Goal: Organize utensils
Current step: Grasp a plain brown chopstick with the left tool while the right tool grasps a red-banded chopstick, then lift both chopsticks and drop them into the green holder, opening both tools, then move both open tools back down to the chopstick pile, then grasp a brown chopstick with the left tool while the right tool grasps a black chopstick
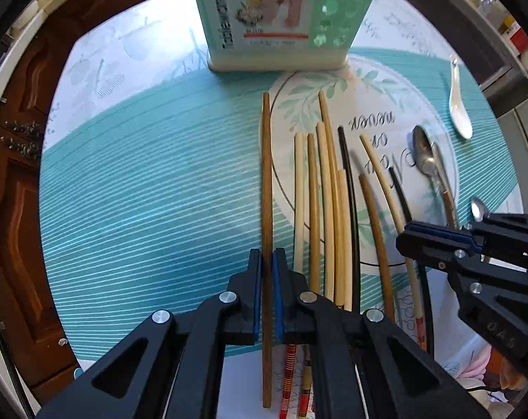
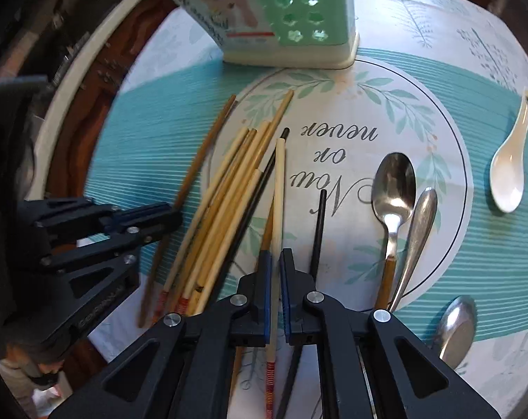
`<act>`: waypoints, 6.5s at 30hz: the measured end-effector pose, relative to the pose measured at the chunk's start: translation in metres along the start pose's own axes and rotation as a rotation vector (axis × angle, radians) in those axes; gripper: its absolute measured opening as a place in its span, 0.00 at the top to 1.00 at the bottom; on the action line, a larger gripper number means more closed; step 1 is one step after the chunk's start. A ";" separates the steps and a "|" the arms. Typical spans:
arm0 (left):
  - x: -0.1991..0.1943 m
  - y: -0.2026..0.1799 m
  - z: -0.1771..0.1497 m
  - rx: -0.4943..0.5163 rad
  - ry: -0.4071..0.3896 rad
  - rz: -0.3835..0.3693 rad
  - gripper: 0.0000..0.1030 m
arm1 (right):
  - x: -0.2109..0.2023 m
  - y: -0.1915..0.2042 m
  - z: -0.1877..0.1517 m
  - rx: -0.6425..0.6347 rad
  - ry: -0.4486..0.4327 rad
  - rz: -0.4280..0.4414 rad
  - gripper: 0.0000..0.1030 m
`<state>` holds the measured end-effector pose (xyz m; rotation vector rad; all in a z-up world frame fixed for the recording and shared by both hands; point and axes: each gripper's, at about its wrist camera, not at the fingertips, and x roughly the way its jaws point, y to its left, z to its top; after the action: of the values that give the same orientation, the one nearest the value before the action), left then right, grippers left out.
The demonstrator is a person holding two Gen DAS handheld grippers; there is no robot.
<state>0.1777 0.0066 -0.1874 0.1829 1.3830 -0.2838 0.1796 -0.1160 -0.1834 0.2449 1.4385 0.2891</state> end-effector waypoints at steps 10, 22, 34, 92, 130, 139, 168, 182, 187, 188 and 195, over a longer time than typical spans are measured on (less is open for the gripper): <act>-0.058 0.004 -0.026 -0.066 -0.251 -0.014 0.97 | -0.067 -0.029 -0.028 -0.007 -0.213 0.124 0.96; -0.143 -0.016 -0.010 -0.035 -0.562 0.000 0.97 | -0.179 -0.023 -0.031 -0.082 -0.503 0.143 0.96; -0.219 -0.004 0.064 -0.144 -0.800 0.039 0.96 | -0.296 0.011 0.044 -0.136 -0.772 0.063 0.96; -0.148 0.045 0.021 -0.292 -0.568 0.000 0.26 | -0.154 0.066 0.105 -0.352 -0.636 0.032 0.76; -0.013 -0.047 -0.053 -0.084 -0.029 -0.241 0.90 | -0.045 -0.027 -0.078 -0.123 -0.106 -0.054 0.83; 0.012 -0.067 -0.030 -0.085 0.097 -0.161 0.80 | -0.040 -0.029 -0.081 -0.127 -0.085 -0.044 0.83; 0.023 -0.095 -0.009 -0.063 0.205 -0.063 0.96 | -0.034 -0.034 -0.089 -0.111 -0.052 -0.039 0.83; 0.012 -0.057 -0.043 -0.148 0.137 -0.198 0.96 | -0.012 -0.008 -0.047 -0.130 0.021 -0.166 0.83; -0.004 -0.038 -0.057 -0.167 0.113 -0.231 0.96 | 0.000 0.018 -0.042 -0.188 0.047 -0.302 0.83; -0.006 -0.035 -0.059 -0.171 0.106 -0.238 0.96 | 0.003 0.022 -0.041 -0.204 0.056 -0.320 0.83; -0.015 -0.004 -0.079 -0.181 0.074 -0.263 0.96 | 0.014 0.047 -0.041 -0.273 0.073 -0.388 0.93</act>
<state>0.0996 0.0274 -0.1865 -0.1406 1.4993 -0.3706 0.1381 -0.0673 -0.1857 -0.2675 1.4662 0.1739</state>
